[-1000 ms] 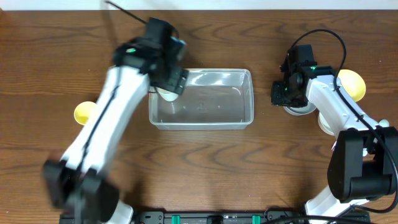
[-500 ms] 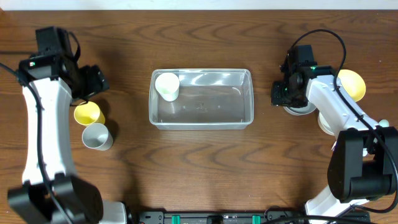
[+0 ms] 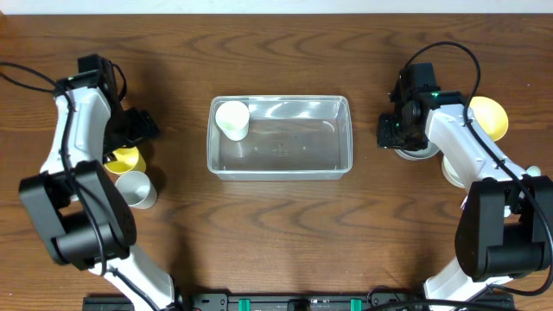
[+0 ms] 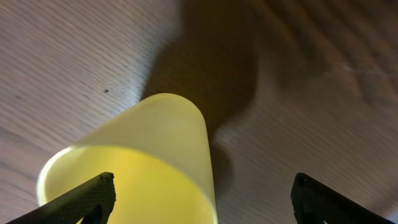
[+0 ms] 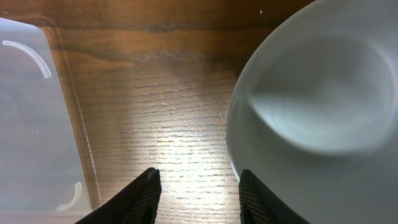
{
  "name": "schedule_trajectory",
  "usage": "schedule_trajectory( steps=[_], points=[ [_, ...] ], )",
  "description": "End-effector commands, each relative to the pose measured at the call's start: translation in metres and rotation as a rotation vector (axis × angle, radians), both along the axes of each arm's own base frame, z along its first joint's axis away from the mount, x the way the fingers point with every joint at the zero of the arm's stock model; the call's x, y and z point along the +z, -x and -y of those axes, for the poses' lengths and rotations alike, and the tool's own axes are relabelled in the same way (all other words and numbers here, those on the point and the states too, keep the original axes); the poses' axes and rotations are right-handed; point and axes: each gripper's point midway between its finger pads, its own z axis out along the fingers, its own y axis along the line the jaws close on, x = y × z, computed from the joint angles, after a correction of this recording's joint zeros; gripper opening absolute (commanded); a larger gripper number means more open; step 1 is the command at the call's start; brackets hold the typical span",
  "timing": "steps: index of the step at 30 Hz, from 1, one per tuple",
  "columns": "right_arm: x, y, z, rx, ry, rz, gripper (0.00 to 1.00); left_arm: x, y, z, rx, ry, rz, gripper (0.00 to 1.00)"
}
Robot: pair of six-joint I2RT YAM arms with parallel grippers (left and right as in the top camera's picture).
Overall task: Pack container
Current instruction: 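Move the left gripper back and grasp the yellow cup rim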
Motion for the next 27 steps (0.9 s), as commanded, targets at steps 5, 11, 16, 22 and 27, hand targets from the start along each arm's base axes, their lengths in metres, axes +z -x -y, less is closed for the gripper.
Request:
schedule_trajectory(
  steps=[5,11,16,22,27],
  points=[
    [0.0042,-0.0044,0.0037,-0.002,0.010,0.012,0.43,-0.0170,0.0044,0.0004,0.016,0.008,-0.052,0.70],
    [0.0036,-0.0017,0.0040,0.011,0.014,0.002,0.44,-0.0175,0.0057,0.0007,0.016,0.010,-0.058,0.44],
    [0.0036,-0.0017,0.0040,0.017,0.015,0.003,0.44,-0.0174,0.0068,0.0010,0.016,0.011,-0.063,0.34],
    [0.0036,-0.0017,0.0040,0.017,0.015,0.003,0.44,-0.0174,0.0074,0.0012,0.016,0.012,-0.065,0.20],
    [0.0036,-0.0016,0.0040,0.017,0.015,0.002,0.44,-0.0174,0.0073,0.0011,0.016,0.011,-0.065,0.10]
  ],
)
